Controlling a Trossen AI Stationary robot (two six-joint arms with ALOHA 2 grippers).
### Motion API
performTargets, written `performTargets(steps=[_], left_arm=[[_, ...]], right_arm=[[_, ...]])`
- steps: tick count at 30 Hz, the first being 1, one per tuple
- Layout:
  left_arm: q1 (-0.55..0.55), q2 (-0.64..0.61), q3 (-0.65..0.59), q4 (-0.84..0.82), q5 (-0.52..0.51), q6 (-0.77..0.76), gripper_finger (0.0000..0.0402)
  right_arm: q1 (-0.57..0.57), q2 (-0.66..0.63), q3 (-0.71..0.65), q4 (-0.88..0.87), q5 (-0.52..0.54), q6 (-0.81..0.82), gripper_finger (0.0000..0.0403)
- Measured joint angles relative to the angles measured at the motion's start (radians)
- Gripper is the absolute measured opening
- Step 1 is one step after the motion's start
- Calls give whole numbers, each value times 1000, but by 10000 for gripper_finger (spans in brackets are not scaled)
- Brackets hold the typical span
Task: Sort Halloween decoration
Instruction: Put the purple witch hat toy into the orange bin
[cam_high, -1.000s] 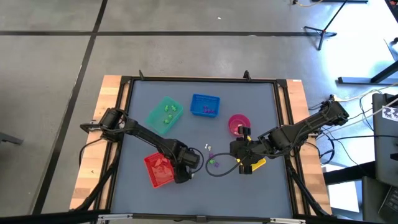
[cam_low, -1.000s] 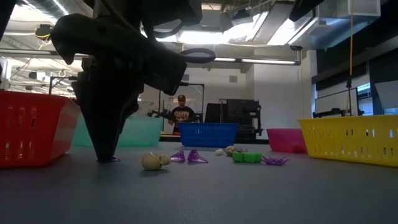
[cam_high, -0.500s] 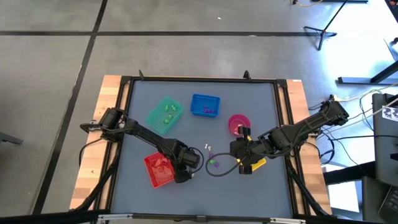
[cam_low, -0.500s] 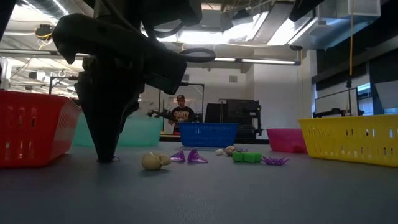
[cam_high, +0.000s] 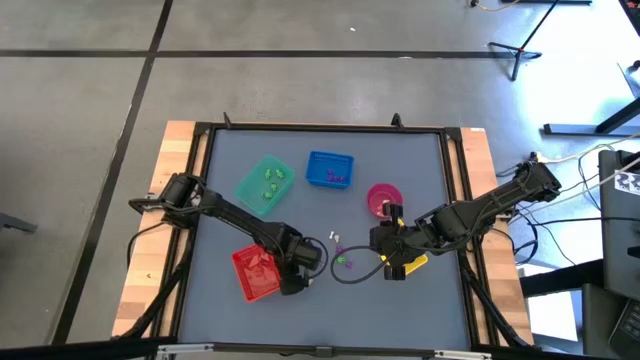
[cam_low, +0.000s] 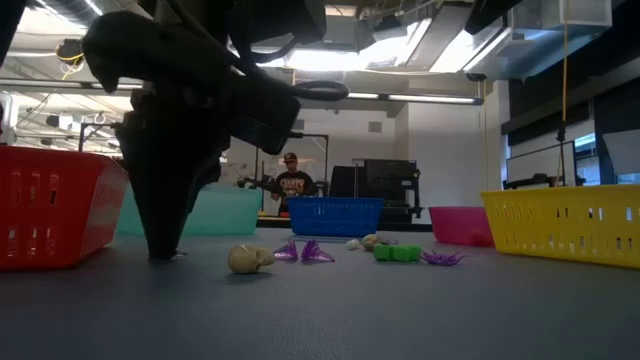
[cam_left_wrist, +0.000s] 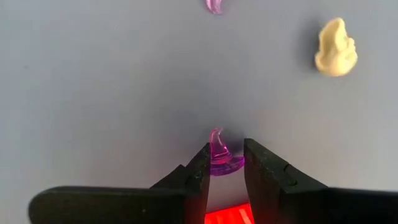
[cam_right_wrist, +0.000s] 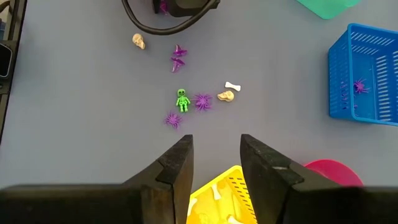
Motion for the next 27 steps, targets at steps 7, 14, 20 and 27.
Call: performTargets(steps=[7,14,20,27], left_arm=[[1,1,22,-1,23,16,64],[2,1,65,-1,34,88,64],[2,1,113,-5,100,148,64],[2,1,207,-72,212,221,64]], right_arm=[[0,0,0,0,0,0,131],[0,0,0,0,0,0,131],[0,0,0,0,0,0,131],[0,0,0,0,0,0,131]])
